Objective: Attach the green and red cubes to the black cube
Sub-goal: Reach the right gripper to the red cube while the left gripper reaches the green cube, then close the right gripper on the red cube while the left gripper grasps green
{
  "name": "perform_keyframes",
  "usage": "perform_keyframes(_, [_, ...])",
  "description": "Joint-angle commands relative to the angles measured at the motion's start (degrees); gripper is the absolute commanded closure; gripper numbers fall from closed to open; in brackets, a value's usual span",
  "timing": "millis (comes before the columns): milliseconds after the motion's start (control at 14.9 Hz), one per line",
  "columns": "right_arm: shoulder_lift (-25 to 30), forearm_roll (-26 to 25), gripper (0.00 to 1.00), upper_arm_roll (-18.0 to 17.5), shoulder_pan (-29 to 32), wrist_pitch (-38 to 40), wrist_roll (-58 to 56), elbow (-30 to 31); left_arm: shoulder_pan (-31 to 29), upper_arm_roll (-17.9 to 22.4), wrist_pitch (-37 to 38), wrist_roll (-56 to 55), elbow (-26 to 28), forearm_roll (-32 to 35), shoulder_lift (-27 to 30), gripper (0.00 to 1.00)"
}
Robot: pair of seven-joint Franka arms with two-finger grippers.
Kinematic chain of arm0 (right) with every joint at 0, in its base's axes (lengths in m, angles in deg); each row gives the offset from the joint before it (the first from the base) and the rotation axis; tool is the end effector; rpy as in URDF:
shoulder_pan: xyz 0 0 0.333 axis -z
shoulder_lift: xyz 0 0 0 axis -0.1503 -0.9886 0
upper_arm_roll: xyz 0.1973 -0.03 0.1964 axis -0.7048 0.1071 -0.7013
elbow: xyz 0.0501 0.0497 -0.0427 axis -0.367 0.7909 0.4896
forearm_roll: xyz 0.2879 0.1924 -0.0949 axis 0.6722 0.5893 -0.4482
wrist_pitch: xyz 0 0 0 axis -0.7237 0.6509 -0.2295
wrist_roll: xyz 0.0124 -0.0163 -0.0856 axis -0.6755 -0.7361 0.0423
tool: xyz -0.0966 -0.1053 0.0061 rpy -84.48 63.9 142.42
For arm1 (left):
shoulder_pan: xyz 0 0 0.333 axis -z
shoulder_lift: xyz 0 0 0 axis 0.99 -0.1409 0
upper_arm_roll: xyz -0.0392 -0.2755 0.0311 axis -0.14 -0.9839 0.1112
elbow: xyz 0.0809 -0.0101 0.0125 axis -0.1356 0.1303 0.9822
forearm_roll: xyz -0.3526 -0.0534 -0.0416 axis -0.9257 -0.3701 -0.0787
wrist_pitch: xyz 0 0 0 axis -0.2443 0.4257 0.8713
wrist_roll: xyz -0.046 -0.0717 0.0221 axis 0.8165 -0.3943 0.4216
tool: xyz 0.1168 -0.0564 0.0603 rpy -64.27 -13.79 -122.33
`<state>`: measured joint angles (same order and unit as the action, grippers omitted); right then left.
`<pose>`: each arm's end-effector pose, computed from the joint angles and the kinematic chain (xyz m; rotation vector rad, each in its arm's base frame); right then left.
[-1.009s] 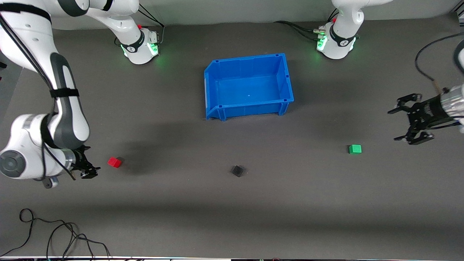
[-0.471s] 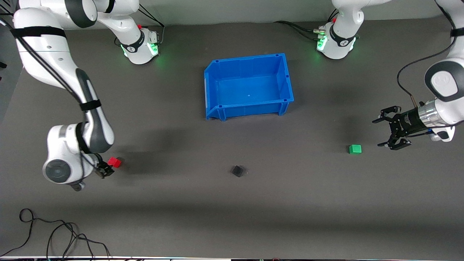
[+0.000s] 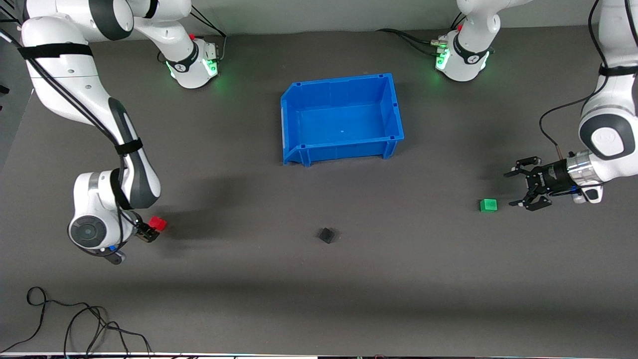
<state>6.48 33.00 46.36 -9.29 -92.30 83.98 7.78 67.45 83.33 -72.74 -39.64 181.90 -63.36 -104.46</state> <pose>0.6091 -0.0455 0.1738 2.6590 -0.9158 -0.1931 0.5035 0.0974 0.1903 1.9016 1.7785 -0.5519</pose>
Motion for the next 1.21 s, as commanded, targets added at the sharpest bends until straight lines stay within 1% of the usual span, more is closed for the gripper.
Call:
perform_keyframes(0, [-0.1, 1.3, 0.0, -0.2, 0.4, -4.7, -1.0, 2.1, 0.1, -0.4, -2.0, 4.4, -0.1, -3.4, -2.4, 0.0])
perform_keyframes(202, [-0.1, 2.0, 0.0, -0.4, 0.3, -5.3, -1.0, 2.7, -0.1, -0.4, -2.3, 10.6, -0.1, -6.3, -5.1, 0.0])
perform_keyframes(336, [0.0, 5.6, 0.0, -0.4, 0.2, -5.3, -1.7, 2.6, -0.1, -0.4, -3.5, 12.7, 0.1, -8.3, -6.4, 0.0])
perform_keyframes(404, [-0.1, 6.2, 0.01, -0.4, 0.1, -5.3, -3.0, 2.7, 0.0, -0.5, -4.2, 12.7, 0.0, -8.9, -6.8, 0.0])
perform_keyframes(605, [-0.8, 6.3, 0.07, -0.3, 0.6, -6.3, -5.6, 2.7, 0.6, -0.5, -5.7, 12.7, -0.1, -12.0, -7.6, 0.0])
perform_keyframes(673, [-0.9, 6.3, 0.15, -0.3, 1.0, -6.4, -5.8, 2.7, 0.7, -0.4, -6.3, 12.6, -0.2, -12.7, -7.8, 0.0])
perform_keyframes(740, [-1.0, 6.4, 0.26, -0.4, 1.2, -6.3, -5.8, 2.7, 0.7, -0.5, -6.7, 12.6, -0.2, -13.2, -8.1, 0.0])
perform_keyframes(807, [-1.4, 6.4, 0.32, -0.4, 1.1, -6.2, -5.6, 2.9, 0.9, -0.5, -7.1, 12.6, -0.3, -13.5, -8.3, 0.0])
perform_keyframes(942, [-1.8, 8.2, 0.37, -0.3, 1.1, -6.3, -5.8, 3.1, 0.9, -0.5, -7.2, 12.6, -0.4, -13.6, -8.6, 0.0])
perform_keyframes(1143, [-1.8, 8.5, 0.66, -0.3, 1.0, -6.2, -5.8, 3.0, 0.9, -0.6, -7.8, 12.5, -0.7, -13.7, -8.8, 0.0])
